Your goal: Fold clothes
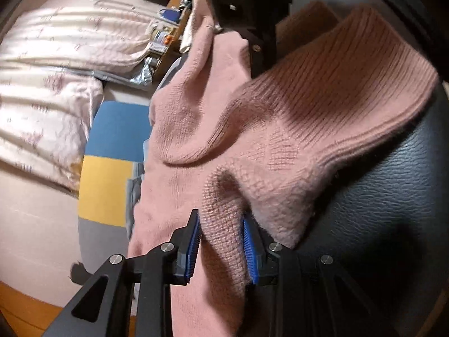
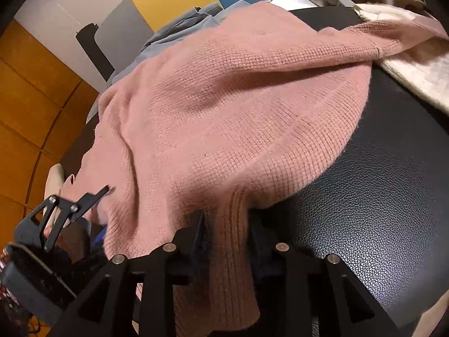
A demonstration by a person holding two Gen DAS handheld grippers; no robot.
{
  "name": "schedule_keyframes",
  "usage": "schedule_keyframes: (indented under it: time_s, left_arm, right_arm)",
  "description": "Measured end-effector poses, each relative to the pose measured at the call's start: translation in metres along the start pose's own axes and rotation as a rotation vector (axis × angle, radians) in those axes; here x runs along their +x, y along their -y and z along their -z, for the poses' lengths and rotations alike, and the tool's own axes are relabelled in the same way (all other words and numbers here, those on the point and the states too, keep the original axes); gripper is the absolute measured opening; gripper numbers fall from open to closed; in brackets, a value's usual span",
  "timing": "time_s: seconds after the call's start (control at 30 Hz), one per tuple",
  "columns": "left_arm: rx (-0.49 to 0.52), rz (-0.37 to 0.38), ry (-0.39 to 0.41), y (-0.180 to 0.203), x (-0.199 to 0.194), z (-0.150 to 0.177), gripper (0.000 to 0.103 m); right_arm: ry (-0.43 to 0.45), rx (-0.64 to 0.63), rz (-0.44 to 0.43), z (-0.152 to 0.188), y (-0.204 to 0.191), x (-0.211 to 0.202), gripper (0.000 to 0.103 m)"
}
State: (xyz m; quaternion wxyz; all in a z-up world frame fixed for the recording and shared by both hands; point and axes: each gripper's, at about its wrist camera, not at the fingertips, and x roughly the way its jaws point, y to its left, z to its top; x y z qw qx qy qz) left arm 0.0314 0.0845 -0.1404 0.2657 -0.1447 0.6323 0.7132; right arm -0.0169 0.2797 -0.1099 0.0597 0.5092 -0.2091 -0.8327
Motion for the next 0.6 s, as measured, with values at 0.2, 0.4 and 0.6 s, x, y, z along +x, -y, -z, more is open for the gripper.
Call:
schedule_keyframes:
  time_s: [0.2,0.4,0.6]
  left_arm:
    - [0.039,0.019,0.051,0.008,0.006,0.003,0.010]
    - [-0.092,0.025,0.038,0.006,0.006,0.005,0.002]
    - [-0.340,0.066,0.021,-0.014,0.004,0.009,0.004]
  right_arm:
    - [0.000,-0.017,0.008,0.000,-0.007,0.001,0.042]
    - [0.013,-0.035,0.027,0.000,-0.016,0.005,0.041]
    - [0.026,0.051,-0.029,-0.002,0.011,0.005,0.012]
